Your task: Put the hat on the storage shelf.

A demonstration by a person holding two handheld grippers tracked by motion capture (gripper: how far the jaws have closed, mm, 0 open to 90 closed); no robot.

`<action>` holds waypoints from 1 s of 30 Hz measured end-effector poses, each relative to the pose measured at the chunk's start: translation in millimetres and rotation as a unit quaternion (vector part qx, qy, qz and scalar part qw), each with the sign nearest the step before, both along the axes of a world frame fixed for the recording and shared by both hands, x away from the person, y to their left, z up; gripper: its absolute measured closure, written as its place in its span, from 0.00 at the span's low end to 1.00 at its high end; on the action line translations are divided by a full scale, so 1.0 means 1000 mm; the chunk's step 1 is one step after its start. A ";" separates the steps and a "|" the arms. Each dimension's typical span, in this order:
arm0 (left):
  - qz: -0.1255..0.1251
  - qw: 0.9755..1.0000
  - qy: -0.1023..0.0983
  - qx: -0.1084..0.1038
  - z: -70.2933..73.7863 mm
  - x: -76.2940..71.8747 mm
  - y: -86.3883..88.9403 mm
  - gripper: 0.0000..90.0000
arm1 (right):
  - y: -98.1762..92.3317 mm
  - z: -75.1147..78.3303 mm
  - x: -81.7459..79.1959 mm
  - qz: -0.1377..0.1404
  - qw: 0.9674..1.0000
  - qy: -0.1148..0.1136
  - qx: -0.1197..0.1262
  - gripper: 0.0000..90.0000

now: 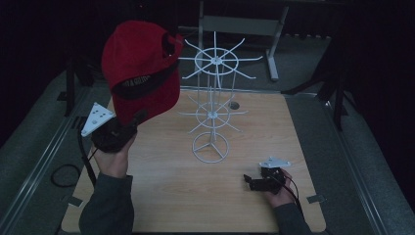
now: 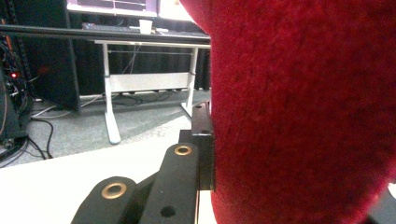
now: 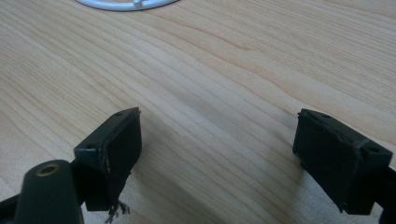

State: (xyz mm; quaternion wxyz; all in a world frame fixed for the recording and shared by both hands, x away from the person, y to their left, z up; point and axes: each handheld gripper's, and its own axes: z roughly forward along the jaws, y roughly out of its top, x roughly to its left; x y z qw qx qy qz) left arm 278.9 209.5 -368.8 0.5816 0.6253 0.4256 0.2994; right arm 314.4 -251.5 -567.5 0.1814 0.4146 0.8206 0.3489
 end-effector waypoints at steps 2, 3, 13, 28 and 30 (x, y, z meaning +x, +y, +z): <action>-0.002 1.000 0.002 -0.001 -0.001 0.001 0.000 0.94 | 0.000 0.000 0.000 0.000 1.000 0.000 0.000 0.17; -0.003 1.000 0.002 -0.002 -0.002 0.001 0.000 0.94 | 0.000 0.000 0.000 0.000 1.000 -0.001 0.000 0.17; -0.008 1.000 0.012 -0.008 -0.016 0.004 0.001 0.93 | 0.000 0.000 0.000 0.000 1.000 0.000 0.000 0.17; -0.018 0.999 0.034 -0.017 -0.041 0.005 -0.002 0.93 | 0.000 0.000 0.000 0.000 1.000 -0.001 0.000 0.17; -0.021 0.999 0.036 -0.016 -0.045 0.006 -0.004 0.93 | 0.000 0.000 0.000 0.000 1.000 -0.001 -0.001 0.17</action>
